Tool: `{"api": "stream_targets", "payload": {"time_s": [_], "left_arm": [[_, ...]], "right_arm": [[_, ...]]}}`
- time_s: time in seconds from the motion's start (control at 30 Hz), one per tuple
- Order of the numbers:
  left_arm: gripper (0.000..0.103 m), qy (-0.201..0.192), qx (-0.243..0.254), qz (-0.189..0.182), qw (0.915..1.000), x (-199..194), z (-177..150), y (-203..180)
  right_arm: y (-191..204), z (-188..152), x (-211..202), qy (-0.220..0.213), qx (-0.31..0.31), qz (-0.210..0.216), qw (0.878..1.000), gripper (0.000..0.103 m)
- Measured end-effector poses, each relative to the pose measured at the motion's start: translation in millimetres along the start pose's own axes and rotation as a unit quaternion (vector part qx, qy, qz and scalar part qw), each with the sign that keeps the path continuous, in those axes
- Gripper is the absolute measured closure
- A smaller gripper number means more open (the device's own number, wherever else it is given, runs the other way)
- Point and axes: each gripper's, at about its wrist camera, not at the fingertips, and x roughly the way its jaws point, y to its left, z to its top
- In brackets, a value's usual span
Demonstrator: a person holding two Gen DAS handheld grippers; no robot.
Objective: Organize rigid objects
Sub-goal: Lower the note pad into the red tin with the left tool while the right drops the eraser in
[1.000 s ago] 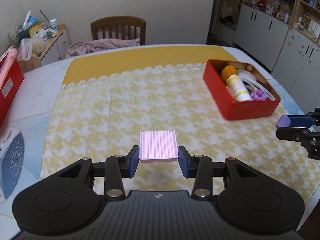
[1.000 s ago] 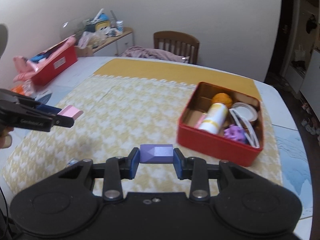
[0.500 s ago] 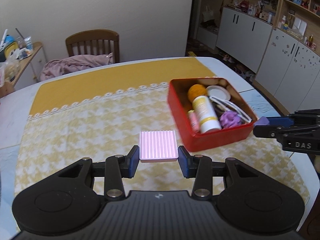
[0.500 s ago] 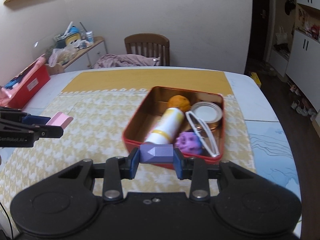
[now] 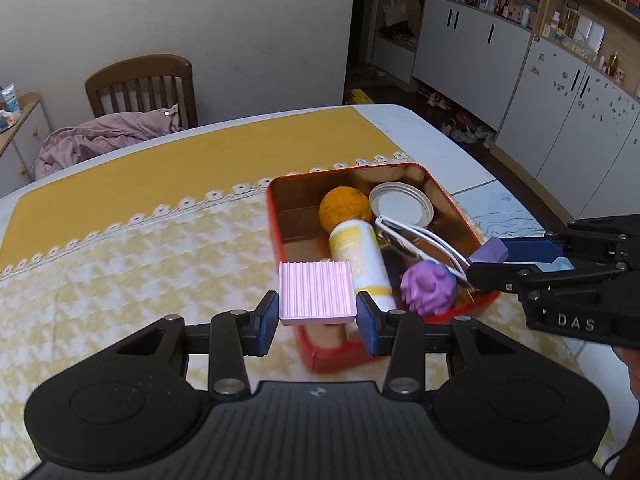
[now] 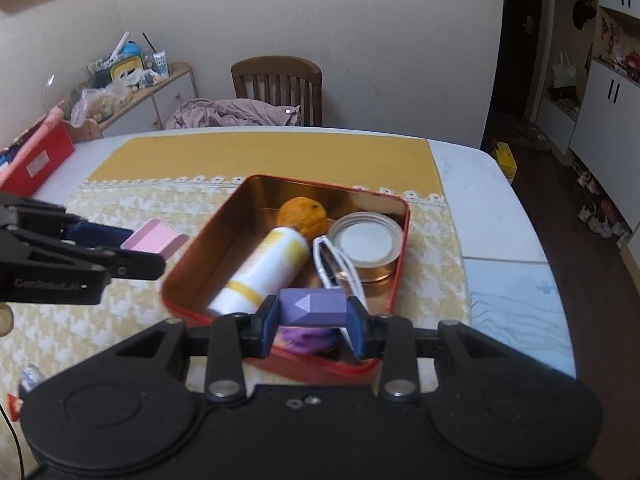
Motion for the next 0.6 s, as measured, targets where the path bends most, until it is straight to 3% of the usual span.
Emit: {"api": "stream_targets", "payload": {"time_s": [0.6], "left_arm": [[0.062,0.032,0.008,0.039,0.9987,89.4,47.7,-10.1]], "right_arm": [[-40.2,45.0,77.4,0.022,-0.021,-0.008,1.0,0.069]]}}
